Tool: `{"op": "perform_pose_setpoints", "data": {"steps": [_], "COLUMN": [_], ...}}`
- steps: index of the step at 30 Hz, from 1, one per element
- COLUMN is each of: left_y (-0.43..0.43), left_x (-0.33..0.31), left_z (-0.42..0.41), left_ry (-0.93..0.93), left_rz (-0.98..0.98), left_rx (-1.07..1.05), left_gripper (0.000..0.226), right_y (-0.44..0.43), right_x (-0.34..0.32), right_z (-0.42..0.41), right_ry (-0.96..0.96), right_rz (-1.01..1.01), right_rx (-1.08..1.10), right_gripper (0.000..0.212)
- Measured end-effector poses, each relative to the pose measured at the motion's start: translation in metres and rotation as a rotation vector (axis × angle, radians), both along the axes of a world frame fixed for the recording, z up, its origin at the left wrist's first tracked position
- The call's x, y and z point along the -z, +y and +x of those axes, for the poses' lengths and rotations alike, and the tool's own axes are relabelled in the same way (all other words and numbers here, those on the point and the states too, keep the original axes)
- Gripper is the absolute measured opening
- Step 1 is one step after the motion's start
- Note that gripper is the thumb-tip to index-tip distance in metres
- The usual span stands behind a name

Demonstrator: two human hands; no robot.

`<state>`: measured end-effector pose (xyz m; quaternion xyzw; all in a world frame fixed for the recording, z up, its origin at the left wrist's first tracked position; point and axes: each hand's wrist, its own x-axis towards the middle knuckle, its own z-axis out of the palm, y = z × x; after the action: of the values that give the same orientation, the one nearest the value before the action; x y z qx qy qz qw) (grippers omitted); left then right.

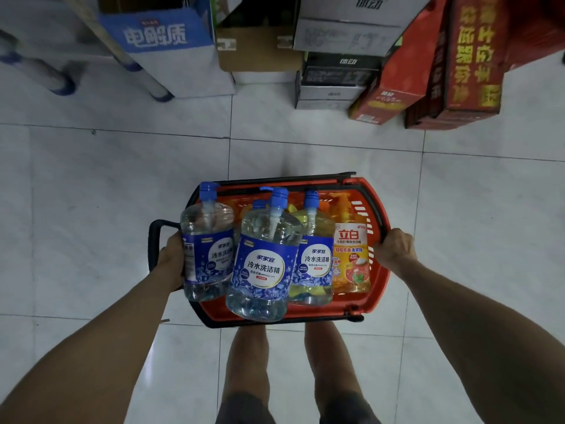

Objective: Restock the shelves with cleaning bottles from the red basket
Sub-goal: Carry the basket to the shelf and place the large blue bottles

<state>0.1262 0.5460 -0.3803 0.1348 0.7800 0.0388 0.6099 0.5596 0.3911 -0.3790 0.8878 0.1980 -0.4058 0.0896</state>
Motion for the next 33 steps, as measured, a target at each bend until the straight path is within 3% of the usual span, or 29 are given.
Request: {"op": "perform_pose_setpoints", "data": {"steps": [11, 20, 25, 33], "left_y": [-0.04, -0.043, -0.017, 0.05], "left_x": [-0.169, -0.246, -0.263, -0.284], "left_z": [-0.014, 0.012, 0.044, 0.135], "left_ry": [0.041, 0.099, 0.06, -0.053], "left_rz": [0.025, 0.041, 0.068, 0.069], "left_rx": [0.059, 0.135, 0.298, 0.738], "left_gripper": [0.056, 0.063, 0.065, 0.07], "right_y": [-0.044, -0.071, -0.098, -0.173], "right_x": [-0.188, -0.264, -0.285, -0.316], "right_z": [0.016, 0.036, 0.04, 0.005], "right_ry": [0.073, 0.067, 0.047, -0.049], "right_rz": [0.035, 0.073, 0.072, 0.061], "right_rx": [-0.057, -0.002, 0.122, 0.46], "right_gripper": [0.021, 0.023, 0.022, 0.021]}}
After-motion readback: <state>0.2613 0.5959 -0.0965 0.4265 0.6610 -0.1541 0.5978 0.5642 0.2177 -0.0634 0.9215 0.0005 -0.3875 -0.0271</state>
